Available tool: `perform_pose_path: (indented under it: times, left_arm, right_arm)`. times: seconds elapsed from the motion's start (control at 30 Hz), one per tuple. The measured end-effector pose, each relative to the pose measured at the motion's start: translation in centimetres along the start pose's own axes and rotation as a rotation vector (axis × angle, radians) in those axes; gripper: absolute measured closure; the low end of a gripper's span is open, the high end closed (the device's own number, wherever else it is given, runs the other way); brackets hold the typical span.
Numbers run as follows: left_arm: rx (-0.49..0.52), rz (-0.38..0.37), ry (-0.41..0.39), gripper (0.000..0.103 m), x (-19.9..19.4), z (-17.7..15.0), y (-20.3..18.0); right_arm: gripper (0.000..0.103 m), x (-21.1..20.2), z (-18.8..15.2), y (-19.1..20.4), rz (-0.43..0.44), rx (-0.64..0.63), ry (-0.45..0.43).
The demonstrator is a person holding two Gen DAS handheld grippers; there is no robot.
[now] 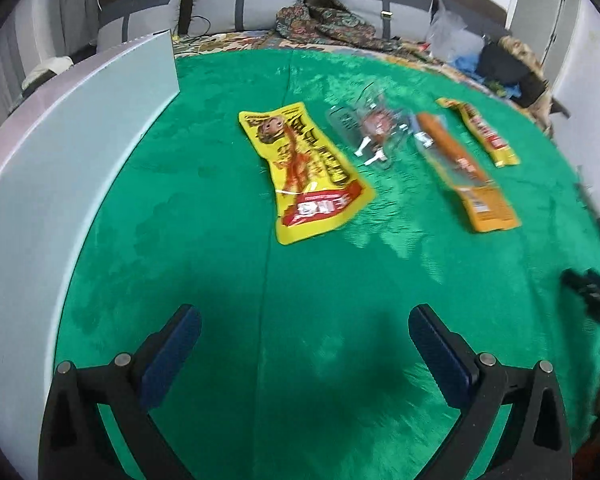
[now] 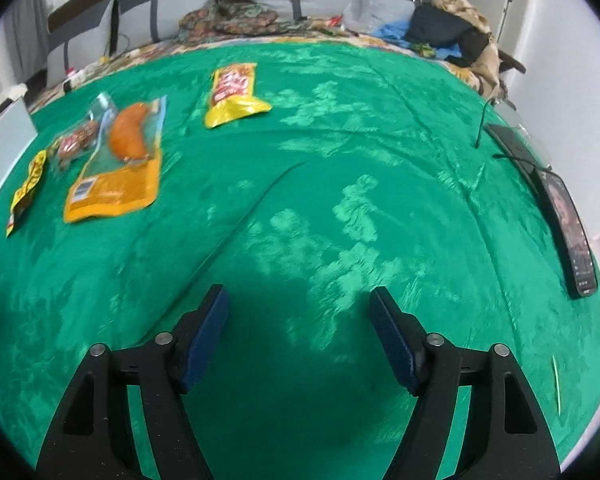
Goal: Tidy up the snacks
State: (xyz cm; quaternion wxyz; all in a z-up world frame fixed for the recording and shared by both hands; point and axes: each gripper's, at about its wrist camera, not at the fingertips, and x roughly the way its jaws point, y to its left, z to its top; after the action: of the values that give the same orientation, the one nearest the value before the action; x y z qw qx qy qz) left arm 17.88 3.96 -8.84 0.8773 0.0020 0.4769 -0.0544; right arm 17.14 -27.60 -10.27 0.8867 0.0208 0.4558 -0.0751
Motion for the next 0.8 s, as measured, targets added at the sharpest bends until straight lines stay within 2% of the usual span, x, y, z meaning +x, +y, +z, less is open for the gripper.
perform_pose_path:
  times: [0.1, 0.27, 0.8]
  left_arm:
    - [0.026, 0.038, 0.008, 0.0, 1.1, -0.2, 0.2]
    - [0.032, 0.033, -0.041, 0.0, 1.0, -0.8, 0.3]
    - [0.032, 0.035, -0.046, 0.0, 1.1, -0.7, 0.3]
  right_arm:
    - [0.022, 0.9, 0.4, 0.1, 0.003, -0.007, -0.034]
    - [0.016, -0.4, -0.7, -0.2, 0.029, 0.039, -0.04]
    - [0.013, -0.8, -0.9, -0.2, 0.02, 0.041, -0.037]
